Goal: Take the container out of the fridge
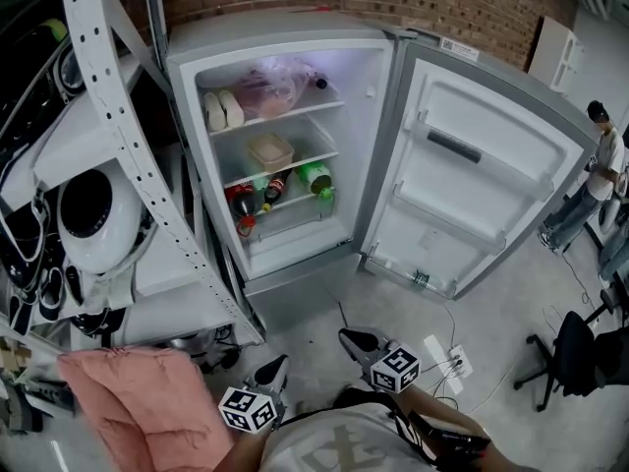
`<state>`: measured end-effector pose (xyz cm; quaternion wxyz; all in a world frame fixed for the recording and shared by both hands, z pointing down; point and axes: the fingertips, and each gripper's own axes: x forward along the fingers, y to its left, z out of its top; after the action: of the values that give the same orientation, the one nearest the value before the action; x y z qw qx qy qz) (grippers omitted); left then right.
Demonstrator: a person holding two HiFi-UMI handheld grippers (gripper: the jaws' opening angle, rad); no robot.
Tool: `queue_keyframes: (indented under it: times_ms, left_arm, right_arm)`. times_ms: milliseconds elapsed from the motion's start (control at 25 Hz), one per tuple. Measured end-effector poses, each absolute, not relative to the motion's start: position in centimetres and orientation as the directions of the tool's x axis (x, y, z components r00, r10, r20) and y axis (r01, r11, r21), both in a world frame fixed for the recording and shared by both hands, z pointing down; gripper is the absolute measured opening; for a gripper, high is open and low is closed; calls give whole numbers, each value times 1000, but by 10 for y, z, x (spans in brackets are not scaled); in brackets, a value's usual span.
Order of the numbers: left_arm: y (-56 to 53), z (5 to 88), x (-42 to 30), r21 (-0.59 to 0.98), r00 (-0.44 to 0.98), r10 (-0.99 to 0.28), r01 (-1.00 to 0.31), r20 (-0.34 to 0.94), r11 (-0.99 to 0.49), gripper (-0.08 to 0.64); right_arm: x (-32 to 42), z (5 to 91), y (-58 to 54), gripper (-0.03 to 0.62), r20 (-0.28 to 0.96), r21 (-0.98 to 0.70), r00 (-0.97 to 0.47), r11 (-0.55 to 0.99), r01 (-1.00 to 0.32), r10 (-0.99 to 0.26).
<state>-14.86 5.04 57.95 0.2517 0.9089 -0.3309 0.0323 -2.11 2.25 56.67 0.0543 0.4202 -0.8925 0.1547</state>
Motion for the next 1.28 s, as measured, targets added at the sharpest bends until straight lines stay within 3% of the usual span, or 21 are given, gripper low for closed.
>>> queue_keyframes:
  times_ms: [480, 1000, 1280]
  left_arm:
    - [0, 594, -154, 445, 751, -608, -651, 259, -615, 0]
    - [-132, 580, -86, 397, 717, -631, -693, 296, -602, 0]
    - [-200, 563, -67, 345, 645, -705, -760, 295, -550, 0]
  right_arm:
    - [-36, 583, -49, 6, 235, -255, -691, 643, -722, -684]
    - [-13, 568, -198, 6, 203, -235, -732, 693, -681, -651]
    - [-14, 548, -256, 6, 176, -181, -755, 733, -655, -631]
